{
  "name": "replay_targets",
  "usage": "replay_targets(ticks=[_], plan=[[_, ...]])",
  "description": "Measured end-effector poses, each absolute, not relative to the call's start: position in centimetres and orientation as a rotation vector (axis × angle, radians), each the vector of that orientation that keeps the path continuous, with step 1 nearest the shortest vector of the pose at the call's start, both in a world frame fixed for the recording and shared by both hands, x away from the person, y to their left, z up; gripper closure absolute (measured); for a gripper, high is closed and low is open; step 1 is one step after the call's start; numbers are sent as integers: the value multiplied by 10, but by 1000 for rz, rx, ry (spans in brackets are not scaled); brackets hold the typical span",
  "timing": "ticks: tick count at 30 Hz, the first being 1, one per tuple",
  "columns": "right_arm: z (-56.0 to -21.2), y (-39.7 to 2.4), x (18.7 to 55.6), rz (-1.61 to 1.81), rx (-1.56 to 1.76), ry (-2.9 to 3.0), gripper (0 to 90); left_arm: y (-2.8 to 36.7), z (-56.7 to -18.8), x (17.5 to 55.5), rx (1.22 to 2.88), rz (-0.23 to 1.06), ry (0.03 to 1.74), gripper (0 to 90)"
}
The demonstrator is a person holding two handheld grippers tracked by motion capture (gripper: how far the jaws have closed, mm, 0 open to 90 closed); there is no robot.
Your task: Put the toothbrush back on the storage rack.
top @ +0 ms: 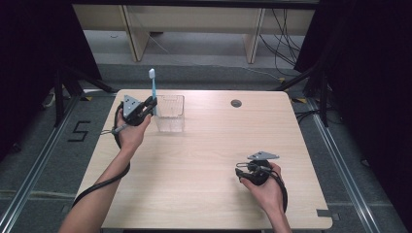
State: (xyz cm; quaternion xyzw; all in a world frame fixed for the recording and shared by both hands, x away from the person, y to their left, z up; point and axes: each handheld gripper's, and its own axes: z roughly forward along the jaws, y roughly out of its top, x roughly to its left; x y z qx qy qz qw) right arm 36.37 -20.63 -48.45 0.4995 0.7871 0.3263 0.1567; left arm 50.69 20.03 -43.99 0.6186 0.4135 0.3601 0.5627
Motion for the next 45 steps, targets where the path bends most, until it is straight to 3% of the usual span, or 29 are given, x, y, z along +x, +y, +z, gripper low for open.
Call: replay_targets(ticks=[45], plan=[[-489, -206, 366, 926, 1419, 2269, 485, 203, -459, 500, 1521, 825, 1011, 782]])
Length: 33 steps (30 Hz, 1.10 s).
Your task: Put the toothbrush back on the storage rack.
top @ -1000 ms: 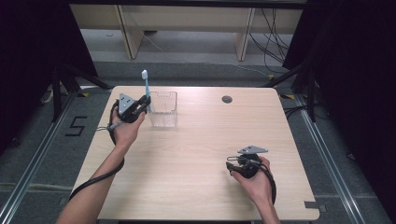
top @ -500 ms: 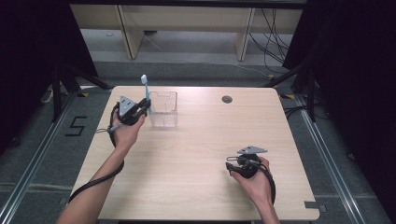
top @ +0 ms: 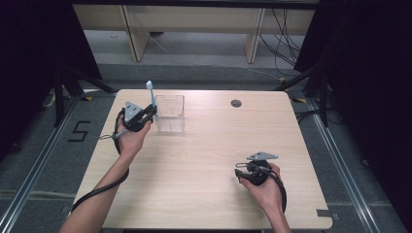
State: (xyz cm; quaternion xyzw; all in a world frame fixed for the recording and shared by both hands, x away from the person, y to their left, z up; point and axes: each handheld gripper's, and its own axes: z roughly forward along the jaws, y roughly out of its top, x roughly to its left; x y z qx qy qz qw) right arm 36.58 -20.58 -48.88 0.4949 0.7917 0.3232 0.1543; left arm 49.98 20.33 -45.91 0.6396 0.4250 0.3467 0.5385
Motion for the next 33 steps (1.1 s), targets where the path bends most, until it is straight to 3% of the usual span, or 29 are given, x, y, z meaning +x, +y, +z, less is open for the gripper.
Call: replay_targets(ticks=[33], plan=[[-489, -206, 366, 925, 1418, 2270, 485, 205, -469, 502, 1548, 801, 1055, 781]])
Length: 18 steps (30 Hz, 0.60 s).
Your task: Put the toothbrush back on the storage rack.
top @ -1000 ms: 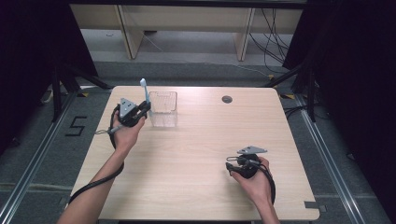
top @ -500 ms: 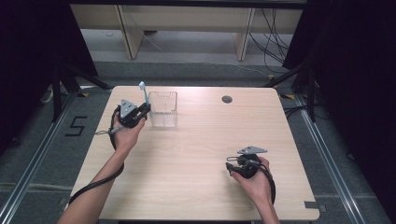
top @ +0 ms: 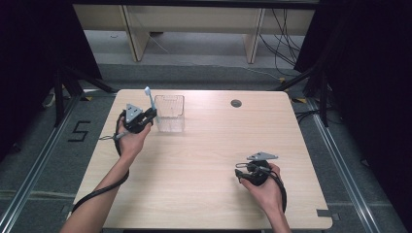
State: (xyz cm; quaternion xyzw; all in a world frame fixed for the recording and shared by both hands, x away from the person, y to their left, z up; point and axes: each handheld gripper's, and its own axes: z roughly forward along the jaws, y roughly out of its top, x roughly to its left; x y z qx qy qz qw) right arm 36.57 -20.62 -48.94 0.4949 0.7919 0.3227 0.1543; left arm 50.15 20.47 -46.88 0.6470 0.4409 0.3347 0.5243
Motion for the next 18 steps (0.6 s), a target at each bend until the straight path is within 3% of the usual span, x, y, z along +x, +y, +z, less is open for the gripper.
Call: replay_targets(ticks=[11, 18], plan=[[-489, -205, 365, 925, 1450, 2264, 485, 207, -469, 501, 1541, 791, 1076, 740], [-490, -205, 365, 927, 1448, 2270, 485, 208, -471, 497, 1542, 797, 1087, 587]])
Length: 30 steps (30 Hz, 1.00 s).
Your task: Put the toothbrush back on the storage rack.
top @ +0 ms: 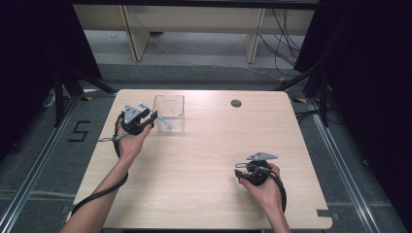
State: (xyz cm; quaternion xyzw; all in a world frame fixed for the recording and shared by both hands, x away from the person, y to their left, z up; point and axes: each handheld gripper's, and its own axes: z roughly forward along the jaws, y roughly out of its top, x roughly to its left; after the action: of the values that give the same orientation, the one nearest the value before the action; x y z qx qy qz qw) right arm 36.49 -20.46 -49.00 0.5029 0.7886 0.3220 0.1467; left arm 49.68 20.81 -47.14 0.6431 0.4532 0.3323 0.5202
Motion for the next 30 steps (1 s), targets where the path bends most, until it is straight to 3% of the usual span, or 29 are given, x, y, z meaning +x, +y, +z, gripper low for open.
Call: replay_targets(ticks=[7, 13, 30], plan=[[-490, -206, 365, 925, 1439, 2271, 484, 212, -474, 493, 1546, 805, 1103, 422], [-490, -204, 365, 927, 1448, 2266, 485, 218, -477, 489, 1569, 785, 1094, 333], [-489, -204, 364, 924, 1447, 2262, 485, 230, -485, 472, 1645, 772, 1124, 302]])
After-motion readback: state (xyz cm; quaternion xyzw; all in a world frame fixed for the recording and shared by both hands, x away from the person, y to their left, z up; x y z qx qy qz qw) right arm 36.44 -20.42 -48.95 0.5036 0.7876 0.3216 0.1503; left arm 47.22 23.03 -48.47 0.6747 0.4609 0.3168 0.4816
